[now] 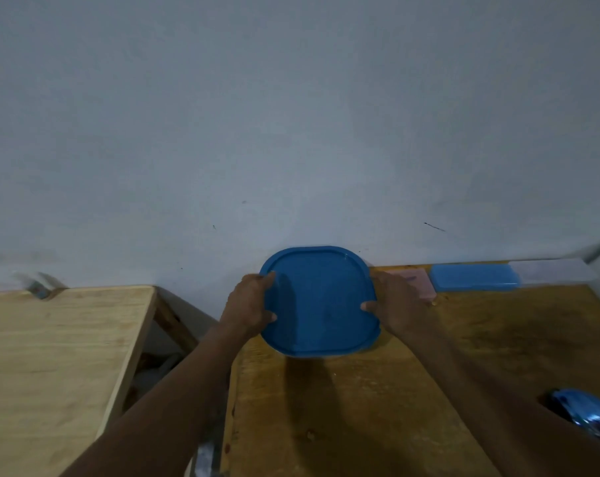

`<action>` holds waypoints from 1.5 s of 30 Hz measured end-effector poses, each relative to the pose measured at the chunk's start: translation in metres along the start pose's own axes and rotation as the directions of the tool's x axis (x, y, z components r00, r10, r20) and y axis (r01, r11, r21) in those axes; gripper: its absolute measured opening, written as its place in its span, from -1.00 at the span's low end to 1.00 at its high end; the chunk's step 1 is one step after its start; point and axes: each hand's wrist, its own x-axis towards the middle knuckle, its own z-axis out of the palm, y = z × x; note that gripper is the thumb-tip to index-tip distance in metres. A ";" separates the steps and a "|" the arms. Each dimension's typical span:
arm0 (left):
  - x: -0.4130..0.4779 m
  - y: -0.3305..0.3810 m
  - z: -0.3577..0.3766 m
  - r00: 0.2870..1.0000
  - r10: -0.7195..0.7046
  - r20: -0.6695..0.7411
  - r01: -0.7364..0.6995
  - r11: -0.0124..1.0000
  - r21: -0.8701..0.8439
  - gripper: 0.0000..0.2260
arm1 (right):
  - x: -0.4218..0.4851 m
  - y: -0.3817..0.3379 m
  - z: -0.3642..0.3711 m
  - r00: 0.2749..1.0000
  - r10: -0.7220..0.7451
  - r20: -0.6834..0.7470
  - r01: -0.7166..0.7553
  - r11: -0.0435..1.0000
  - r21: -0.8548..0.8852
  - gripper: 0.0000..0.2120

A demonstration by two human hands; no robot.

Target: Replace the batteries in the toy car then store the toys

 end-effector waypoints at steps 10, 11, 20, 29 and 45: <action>0.023 0.000 -0.003 0.927 0.159 0.339 -0.206 0.972 0.109 -0.17 | 0.013 -0.002 0.001 0.929 -0.126 0.347 0.188 0.970 -0.152 0.00; 0.026 -0.002 -0.003 0.921 0.165 0.352 -0.212 0.972 0.099 -0.17 | 0.015 0.000 0.001 0.927 -0.121 0.354 0.188 0.969 -0.161 0.00; 0.036 -0.009 0.018 0.901 0.173 0.397 -0.268 0.943 0.197 0.07 | 0.031 0.012 0.007 0.906 -0.119 0.407 0.229 0.945 -0.233 -0.03; 0.027 0.014 0.002 0.919 0.071 0.387 -0.242 0.878 0.414 0.14 | 0.033 -0.021 0.006 0.884 -0.145 0.444 0.381 0.774 -0.505 0.04; 0.057 0.012 0.003 0.898 0.047 0.437 -0.283 0.823 0.493 0.32 | 0.072 -0.026 0.008 0.812 -0.060 0.581 0.464 0.671 -0.579 0.33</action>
